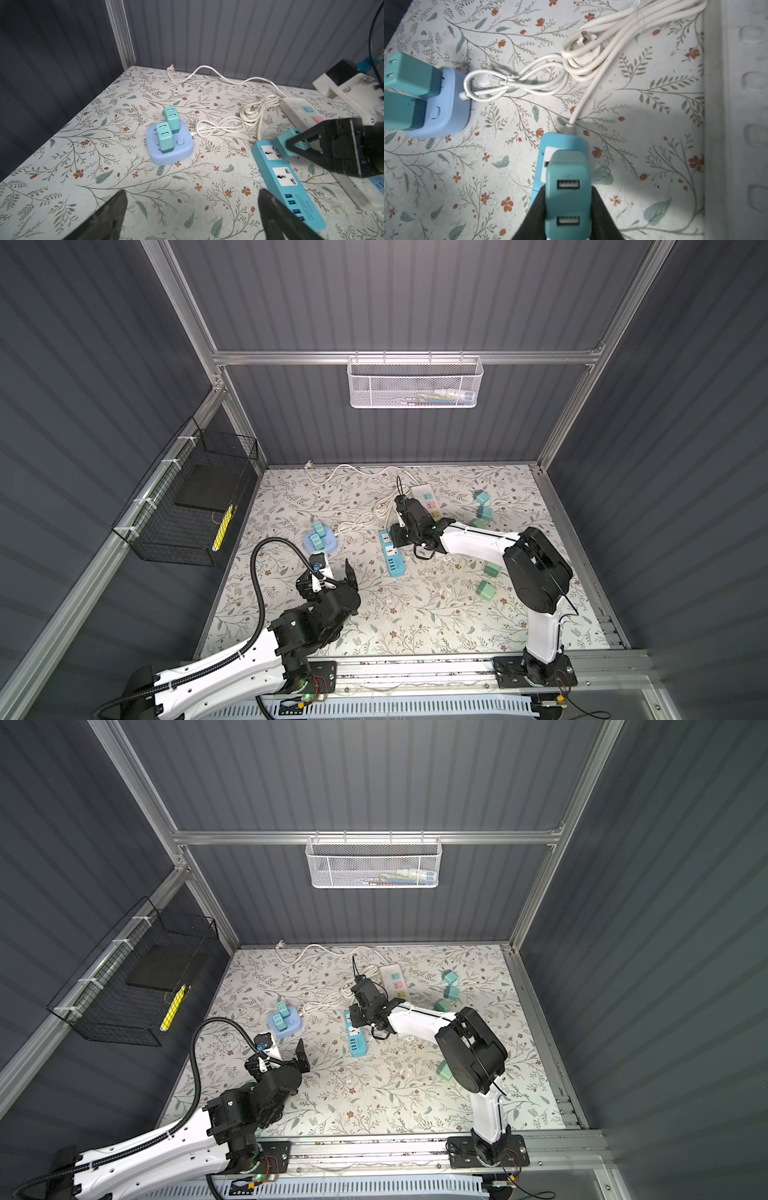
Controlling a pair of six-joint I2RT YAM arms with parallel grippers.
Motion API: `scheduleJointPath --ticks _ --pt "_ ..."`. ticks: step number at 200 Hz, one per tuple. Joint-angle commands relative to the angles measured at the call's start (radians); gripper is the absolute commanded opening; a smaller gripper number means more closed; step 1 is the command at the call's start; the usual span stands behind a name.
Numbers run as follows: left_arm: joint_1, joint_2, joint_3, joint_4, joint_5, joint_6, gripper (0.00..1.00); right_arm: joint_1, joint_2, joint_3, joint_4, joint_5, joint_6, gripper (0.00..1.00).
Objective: Insert the plug
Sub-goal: 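Align the teal cube's prongs above the teal strip's outlet with the right gripper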
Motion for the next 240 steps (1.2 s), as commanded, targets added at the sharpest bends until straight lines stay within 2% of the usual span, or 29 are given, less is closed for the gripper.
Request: scheduleJointPath --ticks 1,32,94,151,211,240 --pt "0.006 -0.01 -0.002 0.008 -0.006 0.015 0.98 0.007 0.003 0.013 -0.099 0.042 -0.003 0.13" --pt "0.006 -0.016 -0.005 0.005 -0.005 0.015 0.98 0.016 0.029 0.042 -0.117 0.06 -0.011 0.13" --pt "0.006 -0.037 -0.001 -0.013 -0.012 0.019 0.98 0.077 0.101 0.143 -0.223 0.202 -0.063 0.13" --pt "0.008 -0.041 0.001 -0.016 -0.014 0.024 0.98 0.084 0.173 0.211 -0.336 0.191 -0.084 0.13" --pt "0.008 -0.047 0.002 -0.024 -0.016 0.025 0.98 0.094 0.225 0.187 -0.378 0.188 -0.06 0.13" --pt "0.008 -0.047 -0.001 -0.021 -0.011 0.027 0.98 0.093 0.259 0.201 -0.425 0.148 -0.054 0.14"
